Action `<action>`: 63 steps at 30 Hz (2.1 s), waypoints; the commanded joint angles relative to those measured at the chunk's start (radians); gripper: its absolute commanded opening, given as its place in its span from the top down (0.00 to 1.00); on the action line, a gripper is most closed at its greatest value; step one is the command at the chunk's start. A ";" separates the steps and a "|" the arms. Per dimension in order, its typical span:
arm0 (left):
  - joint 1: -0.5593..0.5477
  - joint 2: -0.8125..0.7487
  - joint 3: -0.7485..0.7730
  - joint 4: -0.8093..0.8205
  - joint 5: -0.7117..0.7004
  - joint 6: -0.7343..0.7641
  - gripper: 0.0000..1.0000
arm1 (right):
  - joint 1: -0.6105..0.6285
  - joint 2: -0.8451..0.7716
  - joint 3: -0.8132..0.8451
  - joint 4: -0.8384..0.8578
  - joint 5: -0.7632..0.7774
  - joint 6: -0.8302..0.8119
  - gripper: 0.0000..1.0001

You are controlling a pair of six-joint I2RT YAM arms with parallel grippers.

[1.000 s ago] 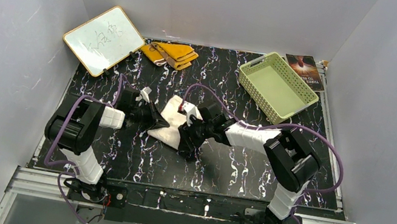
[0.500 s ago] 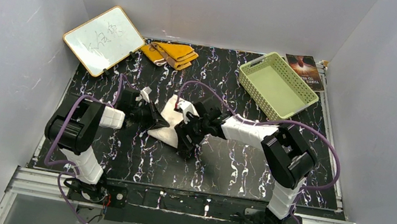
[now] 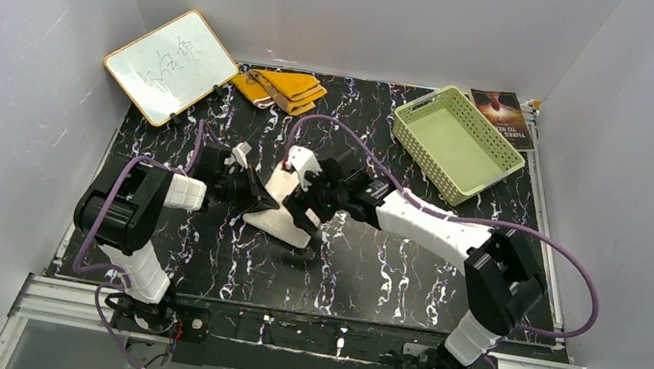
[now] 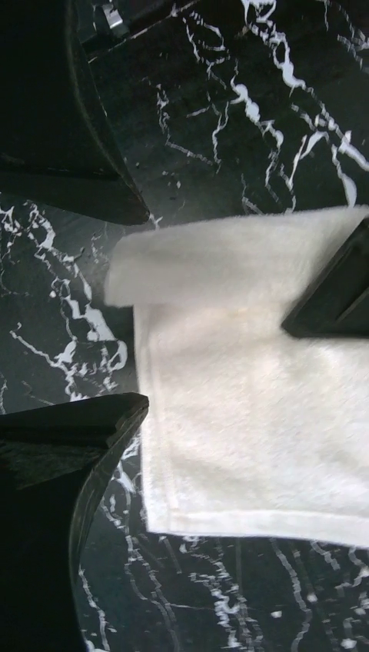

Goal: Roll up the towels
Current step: Roll the towel at the center of the board.

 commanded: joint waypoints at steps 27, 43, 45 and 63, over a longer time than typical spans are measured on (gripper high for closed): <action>-0.008 0.098 -0.010 -0.244 -0.156 0.119 0.97 | 0.147 0.169 0.005 0.082 0.033 0.002 0.47; -0.008 -0.127 -0.129 -0.281 -0.261 0.008 0.96 | 0.118 0.229 -0.032 0.078 -0.052 0.042 1.00; -0.005 -0.212 -0.086 -0.346 -0.287 0.016 0.90 | 0.078 0.221 -0.041 0.078 -0.185 0.052 1.00; 0.003 -0.328 0.001 -0.228 0.228 0.028 0.83 | -0.170 0.517 0.151 -0.136 -0.824 0.106 1.00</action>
